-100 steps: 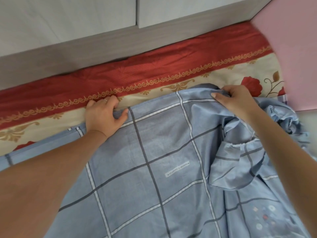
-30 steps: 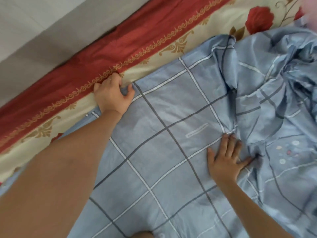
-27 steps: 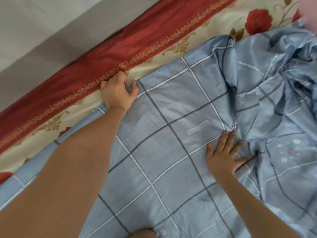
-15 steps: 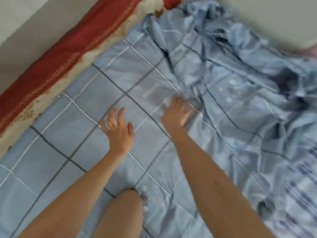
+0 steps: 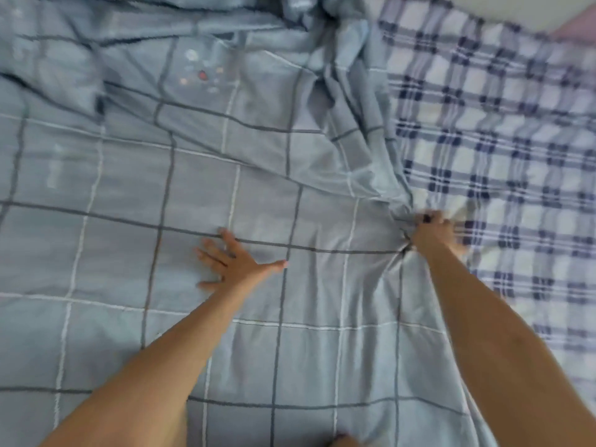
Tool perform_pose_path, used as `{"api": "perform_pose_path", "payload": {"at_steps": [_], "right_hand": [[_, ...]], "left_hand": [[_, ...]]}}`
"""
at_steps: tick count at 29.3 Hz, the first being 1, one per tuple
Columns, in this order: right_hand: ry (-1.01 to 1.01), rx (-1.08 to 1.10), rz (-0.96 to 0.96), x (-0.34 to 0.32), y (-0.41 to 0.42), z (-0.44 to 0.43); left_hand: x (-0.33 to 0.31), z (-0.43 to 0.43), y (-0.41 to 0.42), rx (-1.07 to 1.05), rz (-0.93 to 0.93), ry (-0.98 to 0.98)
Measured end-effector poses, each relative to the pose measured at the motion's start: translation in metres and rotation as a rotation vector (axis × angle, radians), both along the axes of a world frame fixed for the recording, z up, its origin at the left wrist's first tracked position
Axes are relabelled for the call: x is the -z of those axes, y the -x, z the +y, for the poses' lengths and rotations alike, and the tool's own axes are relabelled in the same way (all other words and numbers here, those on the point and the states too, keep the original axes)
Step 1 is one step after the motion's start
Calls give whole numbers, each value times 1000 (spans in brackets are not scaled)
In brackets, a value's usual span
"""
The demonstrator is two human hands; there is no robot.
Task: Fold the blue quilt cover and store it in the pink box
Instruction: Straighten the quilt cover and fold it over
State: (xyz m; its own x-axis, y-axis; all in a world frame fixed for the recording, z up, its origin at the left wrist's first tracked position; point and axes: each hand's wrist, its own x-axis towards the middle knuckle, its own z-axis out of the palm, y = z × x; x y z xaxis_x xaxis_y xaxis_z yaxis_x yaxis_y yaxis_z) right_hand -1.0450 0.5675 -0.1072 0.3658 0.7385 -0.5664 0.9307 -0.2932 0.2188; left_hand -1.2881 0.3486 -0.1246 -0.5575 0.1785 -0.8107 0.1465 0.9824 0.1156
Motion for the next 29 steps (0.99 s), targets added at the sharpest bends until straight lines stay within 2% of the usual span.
{"api": "perform_pose_path", "payload": {"at_steps": [2,4,10,14,17,21,25,27,29], "right_hand": [[-245,43,228,10,-16,-2],[-325,-17,424,18,-9,-8],[-225,-7,665,27,6,34],[-469,-28,590,9,-17,79],[-468,-36,527,5,-50,111],[-460,-42,493,22,-54,120],[-645,173,438,29,-49,115],[-775,154,361,26,-43,114],[-797,104,351,21,-42,117]], "left_hand": [[2,41,-29,-66,-11,26],[4,64,-40,-174,12,69],[7,78,-50,-175,62,148],[2,80,-51,-132,55,186],[6,81,-55,-118,95,184],[14,83,-54,-155,81,114],[13,85,-54,-148,45,139],[12,85,-52,-136,31,172],[11,86,-51,-159,30,170]]}}
